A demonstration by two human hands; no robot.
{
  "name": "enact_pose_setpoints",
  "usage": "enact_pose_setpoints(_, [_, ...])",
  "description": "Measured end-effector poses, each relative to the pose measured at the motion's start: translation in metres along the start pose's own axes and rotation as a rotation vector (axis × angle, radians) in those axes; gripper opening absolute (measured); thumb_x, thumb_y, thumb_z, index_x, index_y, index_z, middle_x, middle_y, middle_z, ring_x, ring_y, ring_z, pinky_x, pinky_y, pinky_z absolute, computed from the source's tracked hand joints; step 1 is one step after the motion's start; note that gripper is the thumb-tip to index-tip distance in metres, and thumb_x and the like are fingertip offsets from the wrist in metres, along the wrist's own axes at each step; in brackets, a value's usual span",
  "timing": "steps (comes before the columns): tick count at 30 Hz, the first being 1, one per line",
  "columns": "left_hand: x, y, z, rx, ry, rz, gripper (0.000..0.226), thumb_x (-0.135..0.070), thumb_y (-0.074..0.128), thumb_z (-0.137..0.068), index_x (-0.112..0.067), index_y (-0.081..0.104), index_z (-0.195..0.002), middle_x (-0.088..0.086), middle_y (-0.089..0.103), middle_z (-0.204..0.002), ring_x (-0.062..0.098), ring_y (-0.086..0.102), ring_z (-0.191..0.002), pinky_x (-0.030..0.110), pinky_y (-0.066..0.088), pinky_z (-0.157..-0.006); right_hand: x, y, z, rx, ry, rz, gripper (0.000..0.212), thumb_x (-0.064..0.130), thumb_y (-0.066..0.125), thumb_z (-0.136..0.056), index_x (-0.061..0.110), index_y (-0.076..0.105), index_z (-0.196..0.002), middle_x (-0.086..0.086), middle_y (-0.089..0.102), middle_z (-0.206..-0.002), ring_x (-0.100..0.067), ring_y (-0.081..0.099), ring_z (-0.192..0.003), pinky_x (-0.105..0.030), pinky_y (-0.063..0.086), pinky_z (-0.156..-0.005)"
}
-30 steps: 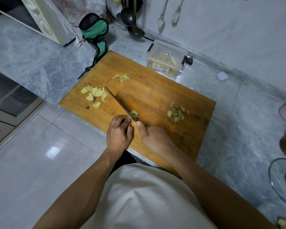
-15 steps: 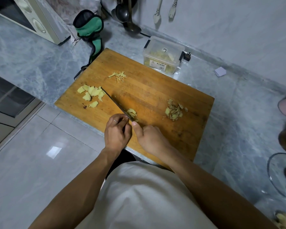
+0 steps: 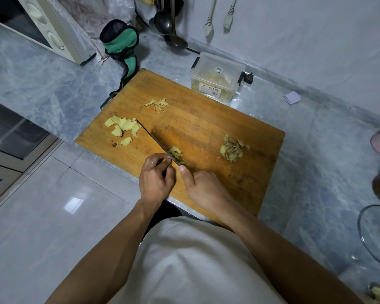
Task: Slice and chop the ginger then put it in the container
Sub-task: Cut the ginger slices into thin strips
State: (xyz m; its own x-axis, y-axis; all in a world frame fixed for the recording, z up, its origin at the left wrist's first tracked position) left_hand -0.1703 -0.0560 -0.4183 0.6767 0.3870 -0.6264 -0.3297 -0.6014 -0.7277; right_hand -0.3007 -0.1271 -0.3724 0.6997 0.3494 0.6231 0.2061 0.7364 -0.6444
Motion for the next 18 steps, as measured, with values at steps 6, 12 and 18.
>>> enact_pose_setpoints(6, [0.0011,-0.0028,-0.0009,-0.022,-0.063,0.040,0.018,-0.010,0.068,-0.084,-0.007,0.078,-0.098,0.004,0.068,-0.109,0.016,0.051,-0.107,0.021,0.038,-0.078,-0.0018,0.0026,-0.0027,0.027,0.034,-0.004,0.069,0.065,0.022,-0.103,0.017,0.040,-0.057,-0.005,0.048,-0.064,-0.026,0.049,-0.067,-0.032,0.032,-0.060])
enact_pose_setpoints(12, [0.0032,0.0002,-0.0015,-0.006,-0.088,0.028,0.019,-0.012,0.066,-0.084,-0.007,0.078,-0.098,0.004,0.067,-0.109,0.016,0.050,-0.107,0.022,0.039,-0.078,-0.0032,0.0041,-0.0030,0.021,0.055,0.032,0.070,0.063,0.022,-0.103,0.013,0.048,-0.063,-0.010,0.056,-0.074,-0.030,0.054,-0.075,-0.033,0.035,-0.065])
enact_pose_setpoints(18, [0.0037,-0.0004,-0.0004,-0.006,-0.106,0.043,0.020,-0.012,0.064,-0.084,-0.008,0.077,-0.099,0.001,0.068,-0.110,0.015,0.053,-0.109,0.022,0.042,-0.080,-0.0030,-0.0036,-0.0006,0.031,0.029,-0.012,0.070,0.061,0.025,-0.104,0.015,0.044,-0.055,-0.002,0.050,-0.057,-0.022,0.050,-0.056,-0.032,0.031,-0.052])
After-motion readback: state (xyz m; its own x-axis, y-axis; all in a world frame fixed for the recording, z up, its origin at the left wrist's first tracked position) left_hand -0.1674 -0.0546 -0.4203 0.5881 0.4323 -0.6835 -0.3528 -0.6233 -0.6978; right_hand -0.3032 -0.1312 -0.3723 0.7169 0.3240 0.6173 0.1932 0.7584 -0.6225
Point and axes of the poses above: each hand's wrist, its own z-axis away from the middle knuckle, its own y-axis out of the palm, x = y × z, the point moved 8 cm from there along -z, towards the middle knuckle
